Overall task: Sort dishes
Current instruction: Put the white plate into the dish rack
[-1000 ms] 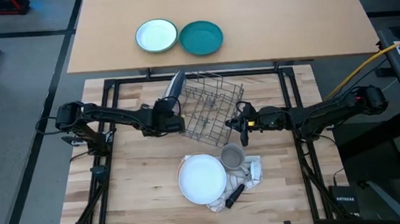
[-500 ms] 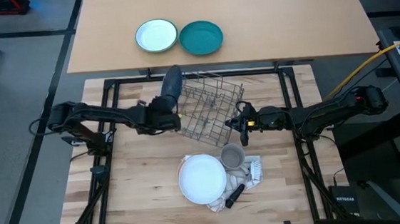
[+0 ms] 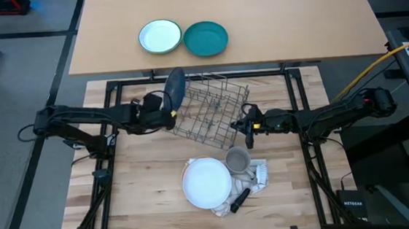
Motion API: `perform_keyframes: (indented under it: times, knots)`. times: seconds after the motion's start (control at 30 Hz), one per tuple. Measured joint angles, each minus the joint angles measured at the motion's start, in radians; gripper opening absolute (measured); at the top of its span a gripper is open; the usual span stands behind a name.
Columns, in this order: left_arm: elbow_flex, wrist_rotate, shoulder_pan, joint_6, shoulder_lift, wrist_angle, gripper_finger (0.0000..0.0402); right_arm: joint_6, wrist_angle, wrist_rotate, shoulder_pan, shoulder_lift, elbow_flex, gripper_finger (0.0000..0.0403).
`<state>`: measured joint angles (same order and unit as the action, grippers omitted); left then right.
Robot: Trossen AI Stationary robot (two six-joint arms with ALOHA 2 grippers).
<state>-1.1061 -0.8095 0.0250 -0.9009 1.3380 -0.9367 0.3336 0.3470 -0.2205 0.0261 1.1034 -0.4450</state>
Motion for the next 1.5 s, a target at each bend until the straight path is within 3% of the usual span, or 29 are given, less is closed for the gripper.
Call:
perform_keyframes:
  times: [0.13,0.33,0.57,0.83,1.07,1.33,1.5]
  knots:
    - [0.0,0.082,0.0,0.027,-0.063,0.003,0.0155,-0.001,-0.004,-0.043,0.0,0.0,0.0,0.0046]
    - [0.0,0.294,-0.01,0.026,-0.123,0.004,0.0155,0.0,-0.007,-0.099,0.0,0.0,0.0,0.0046]
    - [0.0,0.475,-0.123,0.026,-0.108,0.02,0.0155,-0.002,-0.008,-0.14,-0.001,0.0,0.0,0.0046]
    - [0.0,0.489,-0.31,0.015,-0.081,0.142,0.0155,-0.011,-0.008,-0.139,-0.001,0.0,0.0,0.0046]
    - [0.001,0.485,-0.43,-0.125,0.006,0.167,0.0155,-0.028,-0.007,-0.138,-0.001,0.0,0.0,0.0046]
    - [0.003,0.464,-0.489,-0.192,0.184,0.188,0.0155,-0.028,-0.006,-0.136,-0.001,0.0,0.0,0.0046]
    - [0.003,0.461,-0.488,-0.163,0.288,0.293,0.0155,-0.028,-0.005,-0.136,-0.001,0.0,0.0,0.0046]
